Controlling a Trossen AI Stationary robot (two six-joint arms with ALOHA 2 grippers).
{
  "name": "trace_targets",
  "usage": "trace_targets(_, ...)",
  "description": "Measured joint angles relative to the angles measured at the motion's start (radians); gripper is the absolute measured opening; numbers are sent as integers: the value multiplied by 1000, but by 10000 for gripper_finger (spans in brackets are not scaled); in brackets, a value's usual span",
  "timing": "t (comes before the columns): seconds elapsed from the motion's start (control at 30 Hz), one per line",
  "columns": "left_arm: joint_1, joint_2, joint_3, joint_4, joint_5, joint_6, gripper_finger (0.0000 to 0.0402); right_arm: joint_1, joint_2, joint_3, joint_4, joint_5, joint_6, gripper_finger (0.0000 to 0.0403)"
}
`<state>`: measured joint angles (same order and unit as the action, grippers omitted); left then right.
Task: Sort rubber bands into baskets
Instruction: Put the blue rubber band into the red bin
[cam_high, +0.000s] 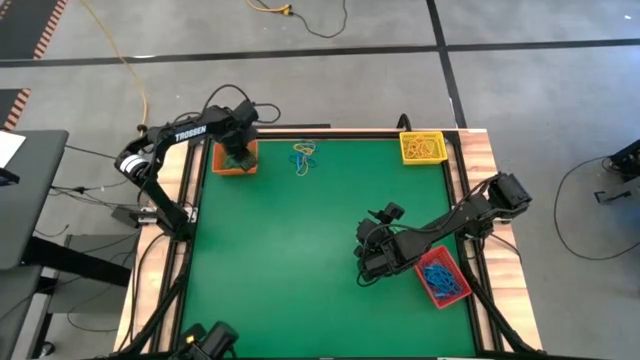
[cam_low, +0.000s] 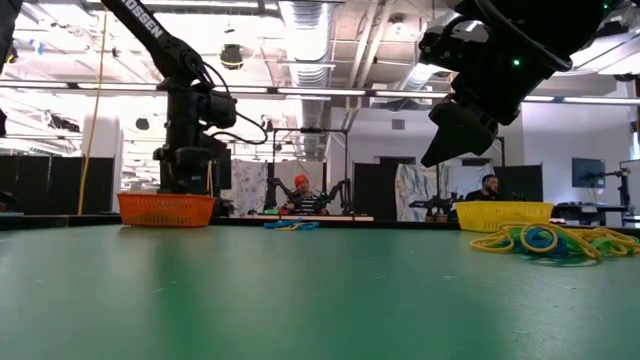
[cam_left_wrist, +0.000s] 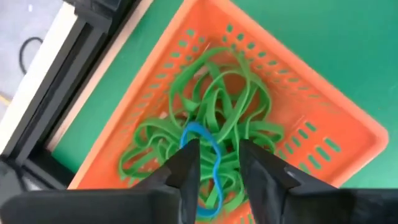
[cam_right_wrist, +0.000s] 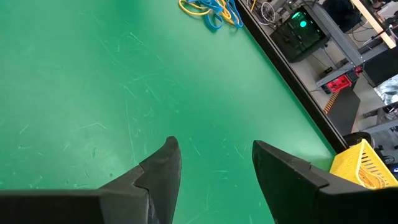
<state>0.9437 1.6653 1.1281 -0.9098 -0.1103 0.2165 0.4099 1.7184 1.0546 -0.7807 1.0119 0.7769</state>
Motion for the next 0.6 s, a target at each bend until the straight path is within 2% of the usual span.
trace_targets(0.13,11,5,0,17,29,-15,110,0,0,0,0,0,0,234)
trace_targets(0.4,44,57,-20,51,18,-29,109,1,0,0,0,-2,0,234)
trace_targets(0.47,46,56,-14,60,15,-27,91,2,0,0,0,-2,0,234)
trace_targets(0.6,44,41,-10,64,24,10,18,2,0,0,0,-2,0,234)
